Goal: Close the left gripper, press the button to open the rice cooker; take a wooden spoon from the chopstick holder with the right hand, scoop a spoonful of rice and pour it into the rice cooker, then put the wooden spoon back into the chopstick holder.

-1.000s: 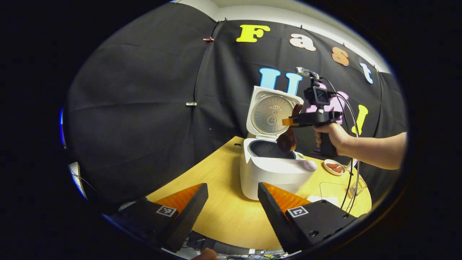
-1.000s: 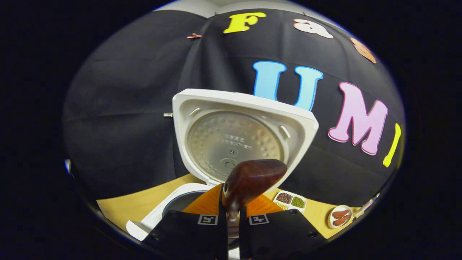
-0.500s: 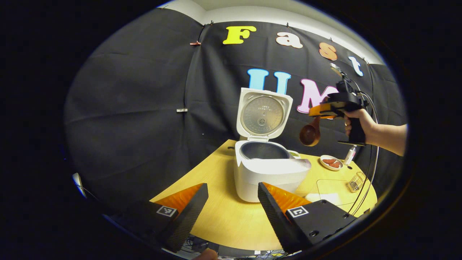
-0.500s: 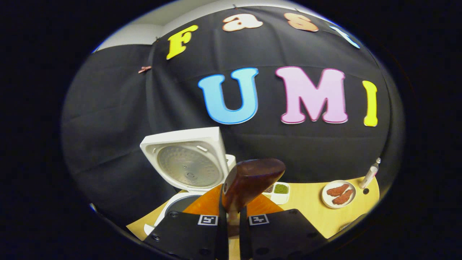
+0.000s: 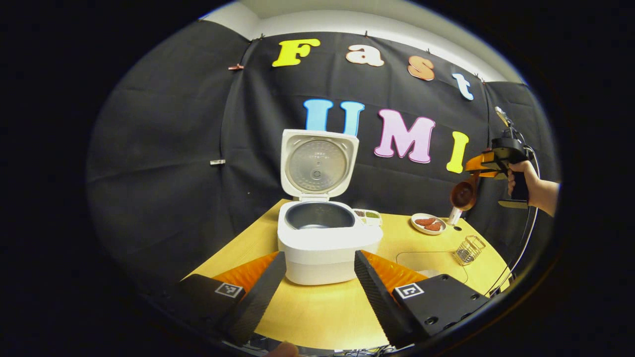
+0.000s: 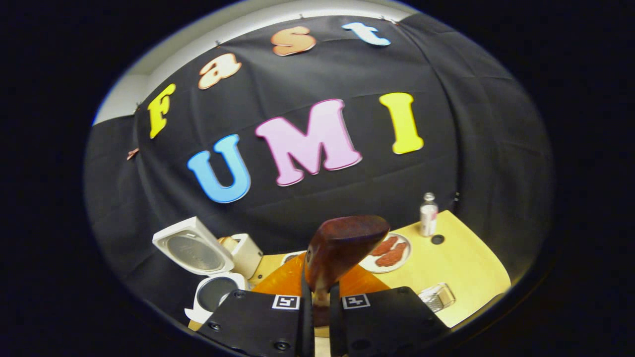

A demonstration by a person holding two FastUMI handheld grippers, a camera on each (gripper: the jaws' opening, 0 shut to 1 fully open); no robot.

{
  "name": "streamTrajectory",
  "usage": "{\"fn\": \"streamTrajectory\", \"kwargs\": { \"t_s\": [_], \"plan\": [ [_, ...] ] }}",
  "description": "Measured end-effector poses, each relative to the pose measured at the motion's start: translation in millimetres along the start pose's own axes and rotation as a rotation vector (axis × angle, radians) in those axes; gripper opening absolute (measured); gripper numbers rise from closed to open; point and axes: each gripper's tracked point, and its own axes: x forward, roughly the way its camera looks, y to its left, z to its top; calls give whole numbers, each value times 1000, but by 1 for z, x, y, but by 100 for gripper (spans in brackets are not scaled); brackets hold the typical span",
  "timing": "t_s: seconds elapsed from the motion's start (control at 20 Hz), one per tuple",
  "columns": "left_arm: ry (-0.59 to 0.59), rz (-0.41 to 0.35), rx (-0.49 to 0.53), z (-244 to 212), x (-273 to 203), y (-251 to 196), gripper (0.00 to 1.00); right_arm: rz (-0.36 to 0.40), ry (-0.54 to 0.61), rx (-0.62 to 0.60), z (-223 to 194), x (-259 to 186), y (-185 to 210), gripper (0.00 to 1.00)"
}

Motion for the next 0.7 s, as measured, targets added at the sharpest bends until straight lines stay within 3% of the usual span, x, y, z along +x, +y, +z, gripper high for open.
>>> {"fn": "streamTrajectory", "kwargs": {
  "t_s": [0.35,0.55,0.7],
  "plan": [
    [32,40,-35,-5,-5,-48,96,-130,30,59,-6,-8,-131,16],
    [37,98,-131,3,-13,-63,95,-153,78,38,-25,11,-173,16],
    [20,187,-119,9,-17,-61,95,-167,116,16,-48,34,-194,16]
  ]
}}
